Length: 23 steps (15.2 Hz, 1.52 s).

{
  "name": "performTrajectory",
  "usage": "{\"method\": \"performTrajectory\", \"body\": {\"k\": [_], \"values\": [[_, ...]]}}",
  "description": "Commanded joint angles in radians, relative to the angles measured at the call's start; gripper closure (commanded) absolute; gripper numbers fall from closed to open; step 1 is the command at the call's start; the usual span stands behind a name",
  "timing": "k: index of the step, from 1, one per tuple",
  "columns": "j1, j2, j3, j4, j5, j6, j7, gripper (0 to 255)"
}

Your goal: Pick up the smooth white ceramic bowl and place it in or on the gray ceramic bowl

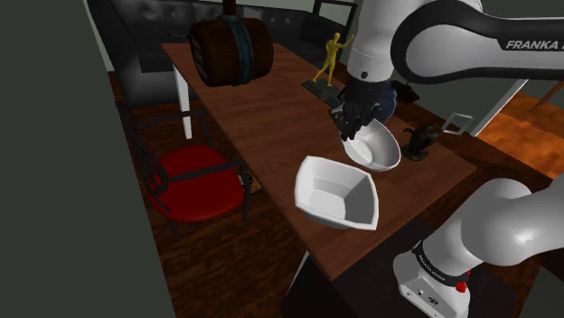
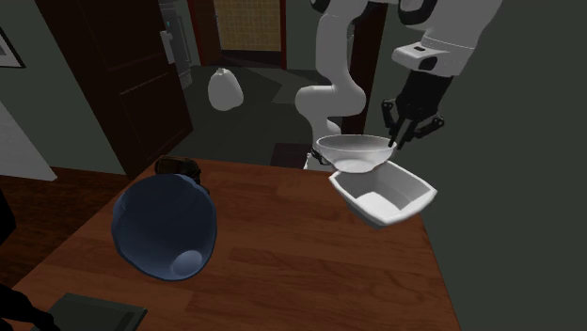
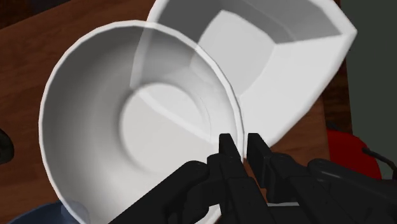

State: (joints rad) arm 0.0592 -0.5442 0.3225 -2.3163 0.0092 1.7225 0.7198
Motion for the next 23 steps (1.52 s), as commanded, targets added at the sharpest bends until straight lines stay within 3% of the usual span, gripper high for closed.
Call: {"method": "performTrajectory", "body": {"k": [1,6,23], "values": [[0.014,0.031,0.044,0.037,0.017,-0.009,0.055,255],[0.038,0.122,0.150,0.158,0.040,-0.046,0.187,255],[0.043,0.159,0.184,-0.040,0.043,0.185,0.218,255]]}}
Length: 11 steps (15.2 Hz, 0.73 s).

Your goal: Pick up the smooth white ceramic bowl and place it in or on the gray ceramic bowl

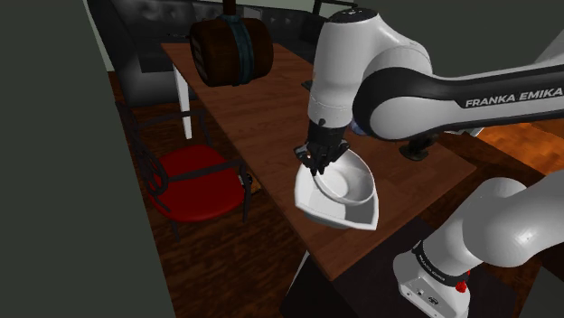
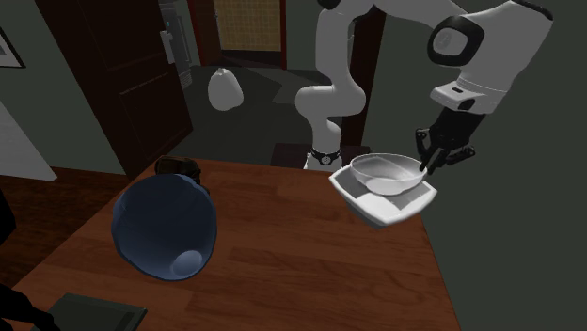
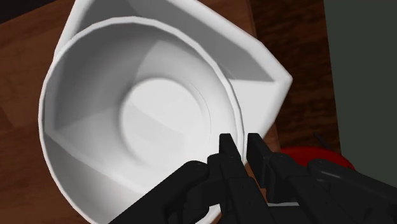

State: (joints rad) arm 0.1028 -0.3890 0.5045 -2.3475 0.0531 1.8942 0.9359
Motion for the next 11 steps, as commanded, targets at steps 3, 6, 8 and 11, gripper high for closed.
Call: {"method": "performTrajectory", "body": {"k": [3,6,8,11], "values": [[-0.001,0.018,0.010,-0.038,-0.003,0.056,0.010,255],[-0.001,0.019,0.010,-0.039,-0.004,0.057,0.010,255],[-0.001,0.019,0.010,-0.039,-0.004,0.057,0.010,255],[-0.001,0.019,0.010,-0.039,-0.004,0.057,0.010,255]]}}
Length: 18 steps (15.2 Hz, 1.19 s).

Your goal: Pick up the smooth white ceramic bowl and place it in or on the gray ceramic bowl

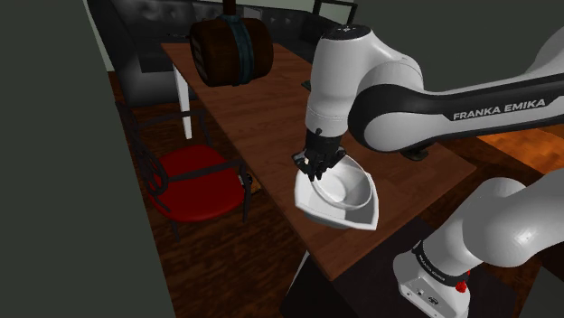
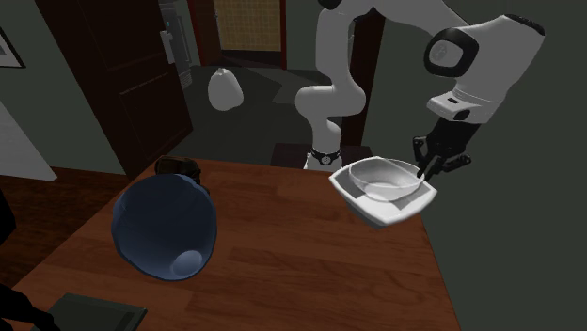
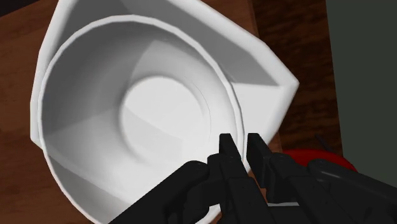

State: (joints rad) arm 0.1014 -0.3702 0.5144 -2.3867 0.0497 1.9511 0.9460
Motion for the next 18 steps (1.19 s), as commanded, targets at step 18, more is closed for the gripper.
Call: {"method": "performTrajectory", "body": {"k": [18], "values": [[0.002,-0.019,-0.009,0.114,0.003,-0.131,-0.005,0]]}}
